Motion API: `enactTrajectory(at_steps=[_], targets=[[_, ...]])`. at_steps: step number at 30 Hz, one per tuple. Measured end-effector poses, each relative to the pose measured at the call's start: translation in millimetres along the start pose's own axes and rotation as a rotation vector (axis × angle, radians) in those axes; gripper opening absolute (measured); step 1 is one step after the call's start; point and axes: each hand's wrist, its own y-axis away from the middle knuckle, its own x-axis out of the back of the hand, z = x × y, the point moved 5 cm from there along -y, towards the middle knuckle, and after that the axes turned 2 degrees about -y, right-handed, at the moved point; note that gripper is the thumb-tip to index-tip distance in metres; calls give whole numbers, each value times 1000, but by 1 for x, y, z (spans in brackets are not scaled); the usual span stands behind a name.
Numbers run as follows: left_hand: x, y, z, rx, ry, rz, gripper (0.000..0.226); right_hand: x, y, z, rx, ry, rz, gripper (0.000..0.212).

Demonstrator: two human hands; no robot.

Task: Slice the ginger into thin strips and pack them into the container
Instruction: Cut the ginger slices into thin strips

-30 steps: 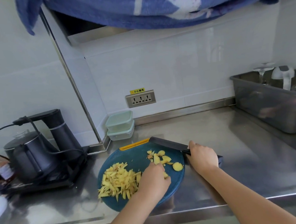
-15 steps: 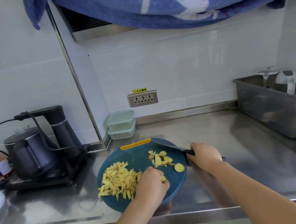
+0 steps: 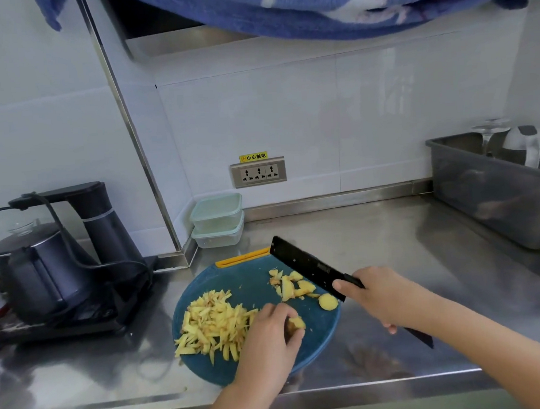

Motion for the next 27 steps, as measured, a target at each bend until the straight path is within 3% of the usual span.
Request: enactTrajectory(at_steps=[11, 27], targets=[[-7, 2, -6, 20, 78, 91, 12, -25, 21, 1, 63, 100, 12, 57], [-14, 2, -15, 45, 190, 168, 19, -39, 16, -15, 96, 85, -80, 47]])
